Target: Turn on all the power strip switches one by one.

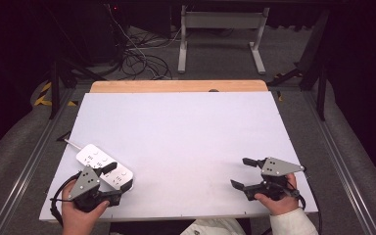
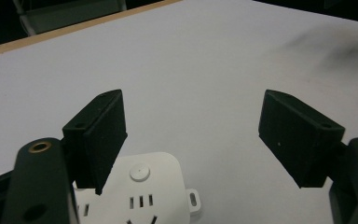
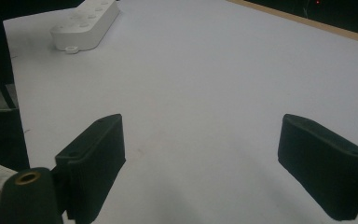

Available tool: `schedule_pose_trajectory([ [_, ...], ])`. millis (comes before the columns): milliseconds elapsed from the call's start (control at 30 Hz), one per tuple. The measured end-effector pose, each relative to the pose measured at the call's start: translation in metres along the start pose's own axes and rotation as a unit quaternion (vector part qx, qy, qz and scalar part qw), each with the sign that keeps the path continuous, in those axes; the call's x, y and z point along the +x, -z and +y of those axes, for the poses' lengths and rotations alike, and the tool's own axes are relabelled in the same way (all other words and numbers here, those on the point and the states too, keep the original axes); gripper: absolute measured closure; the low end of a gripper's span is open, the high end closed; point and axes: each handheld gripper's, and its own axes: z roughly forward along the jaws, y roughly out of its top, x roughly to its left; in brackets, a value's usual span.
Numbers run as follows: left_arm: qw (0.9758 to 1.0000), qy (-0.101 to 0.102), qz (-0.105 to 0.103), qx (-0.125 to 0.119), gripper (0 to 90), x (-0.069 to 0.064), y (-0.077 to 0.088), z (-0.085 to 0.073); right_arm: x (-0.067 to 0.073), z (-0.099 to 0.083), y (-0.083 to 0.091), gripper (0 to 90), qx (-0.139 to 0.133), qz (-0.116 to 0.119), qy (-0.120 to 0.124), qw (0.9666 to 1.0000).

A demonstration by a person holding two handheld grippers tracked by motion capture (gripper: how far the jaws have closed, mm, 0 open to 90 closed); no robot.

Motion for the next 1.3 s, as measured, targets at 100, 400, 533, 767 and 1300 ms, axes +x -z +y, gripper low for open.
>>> schedule_pose_trajectory([
  [100, 1.0000, -0.002, 0.001, 0.002, 25.8, 0.001, 0.001, 0.000, 0.000, 0.000, 0.000, 16.7, -0.001, -0.001, 0.001, 1.0000],
  [400, 0.9998, -0.013, 0.006, 0.009, 32.5, 0.002, 0.003, 0.003, 0.003, 0.000, 0.000, 26.0, -0.006, 0.009, 0.001, 0.9999],
  [533, 0.9998, -0.013, 0.002, 0.012, 36.0, 0.002, 0.005, 0.004, 0.002, 0.000, 0.000, 25.9, -0.003, 0.009, 0.001, 1.0000],
  [767, 0.9996, -0.019, 0.007, 0.021, 44.3, 0.003, 0.007, 0.011, 0.002, -0.001, -0.001, 25.9, -0.001, 0.009, 0.000, 1.0000],
  [1300, 0.9989, -0.022, -0.006, 0.041, 89.9, 0.014, 0.021, 0.030, 0.003, -0.002, -0.004, 25.9, 0.003, 0.014, -0.004, 0.9999],
])
